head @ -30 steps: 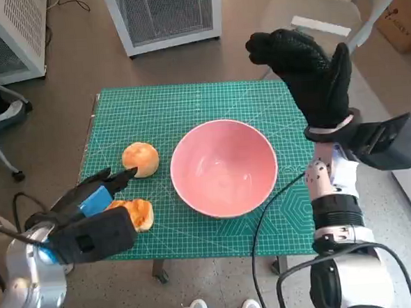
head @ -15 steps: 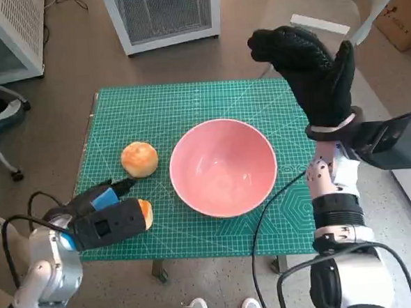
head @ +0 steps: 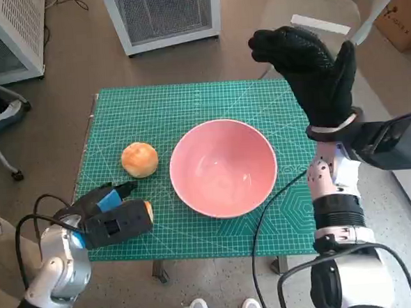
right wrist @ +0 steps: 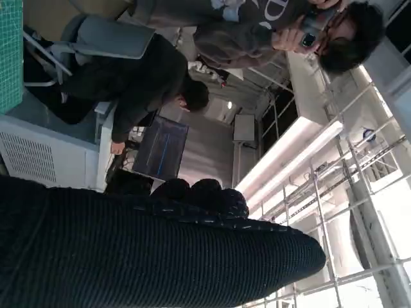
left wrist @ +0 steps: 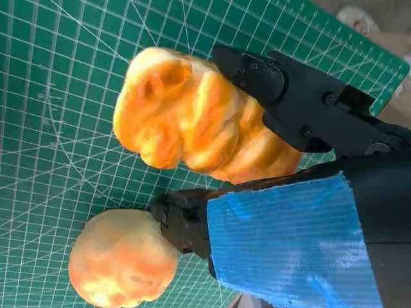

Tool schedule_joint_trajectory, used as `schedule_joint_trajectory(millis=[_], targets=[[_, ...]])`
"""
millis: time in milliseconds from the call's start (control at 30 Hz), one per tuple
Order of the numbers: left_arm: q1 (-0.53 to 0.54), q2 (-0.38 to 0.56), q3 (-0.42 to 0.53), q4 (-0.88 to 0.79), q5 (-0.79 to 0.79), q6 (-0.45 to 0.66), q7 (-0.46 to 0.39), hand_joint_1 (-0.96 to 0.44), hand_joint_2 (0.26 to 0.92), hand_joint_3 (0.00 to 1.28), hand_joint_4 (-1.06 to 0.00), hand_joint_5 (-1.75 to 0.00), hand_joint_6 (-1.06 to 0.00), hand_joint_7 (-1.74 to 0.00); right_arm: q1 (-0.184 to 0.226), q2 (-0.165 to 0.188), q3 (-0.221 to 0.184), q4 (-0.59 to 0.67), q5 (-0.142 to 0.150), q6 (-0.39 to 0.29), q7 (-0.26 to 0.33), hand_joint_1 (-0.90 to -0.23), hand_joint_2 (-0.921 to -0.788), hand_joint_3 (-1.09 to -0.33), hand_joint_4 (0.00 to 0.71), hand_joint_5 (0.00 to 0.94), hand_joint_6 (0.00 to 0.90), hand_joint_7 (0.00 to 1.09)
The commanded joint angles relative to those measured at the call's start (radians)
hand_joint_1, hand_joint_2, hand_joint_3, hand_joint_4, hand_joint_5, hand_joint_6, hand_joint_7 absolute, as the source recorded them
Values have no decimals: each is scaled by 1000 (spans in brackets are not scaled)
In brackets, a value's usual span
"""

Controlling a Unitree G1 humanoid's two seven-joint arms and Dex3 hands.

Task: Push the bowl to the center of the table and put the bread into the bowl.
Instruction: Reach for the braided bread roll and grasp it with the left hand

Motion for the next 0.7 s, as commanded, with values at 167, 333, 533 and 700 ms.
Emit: schedule_joint_trajectory(millis=[167,333,533,700], targets=[[7,-4,-31,71,86,-71,102,83,886,66,-708,-996,-670,-693,27,2,5,-9,-3,14,7,-631,-921,-709,233,0,181,295],[14,-3,-27,67,108,-92,109,20,869,120,-721,-1213,-690,-915,27,2,5,-8,-2,14,9,-631,-921,-708,233,0,173,310],[30,17,5,12,80,-106,50,5,711,453,-653,-1376,-674,-1053,25,1,3,-4,-1,18,11,-632,-921,-709,232,1,143,366],[37,17,30,-29,73,-98,15,3,746,402,-641,-1365,-654,-1079,22,1,2,1,-2,17,14,-634,-921,-709,231,2,119,411]])
